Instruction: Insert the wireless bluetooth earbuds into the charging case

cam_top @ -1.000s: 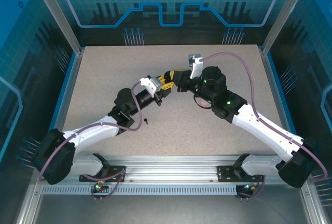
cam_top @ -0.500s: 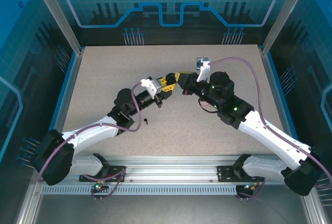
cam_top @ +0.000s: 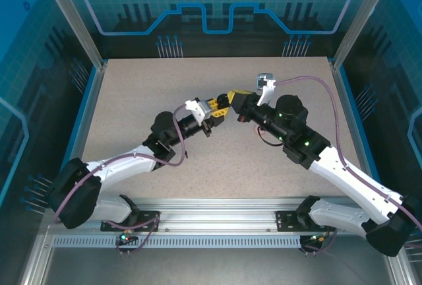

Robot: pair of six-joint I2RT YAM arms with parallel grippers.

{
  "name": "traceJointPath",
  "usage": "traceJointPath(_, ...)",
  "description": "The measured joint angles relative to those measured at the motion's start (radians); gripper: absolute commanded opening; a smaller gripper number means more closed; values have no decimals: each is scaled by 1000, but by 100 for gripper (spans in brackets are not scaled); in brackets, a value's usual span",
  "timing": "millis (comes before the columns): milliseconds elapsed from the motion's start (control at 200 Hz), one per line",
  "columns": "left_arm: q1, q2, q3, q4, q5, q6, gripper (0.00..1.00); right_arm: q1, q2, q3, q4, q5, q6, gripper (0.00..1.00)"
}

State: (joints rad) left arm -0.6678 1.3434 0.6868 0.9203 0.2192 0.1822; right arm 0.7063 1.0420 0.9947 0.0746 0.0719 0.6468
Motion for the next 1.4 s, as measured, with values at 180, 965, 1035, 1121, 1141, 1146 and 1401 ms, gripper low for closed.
traceJointPath(180,-2,21,12,2,0,0,0,0,2,0,-15,-2,0,7)
traceJointPath(965,-3,25,16,1,0,0,0,-34,31,-16,-50,-22,8,6)
traceJointPath(1035,-3,25,16,-3,0,0,0,-34,36,-14,-49,-25,8,6)
traceJointPath(1121,-3,25,16,-11,-1,0,0,-35,49,-5,-54,-28,8,5)
traceJointPath(1141,-3,26,16,-12,-1,0,0,-35,53,-3,-56,-28,8,5)
traceJointPath(1146,-3,26,16,-12,-1,0,0,-35,54,-2,-56,-28,8,5)
traceJointPath(1401,0,31,16,-45,-24,0,0,-40,109,54,-128,-26,19,3)
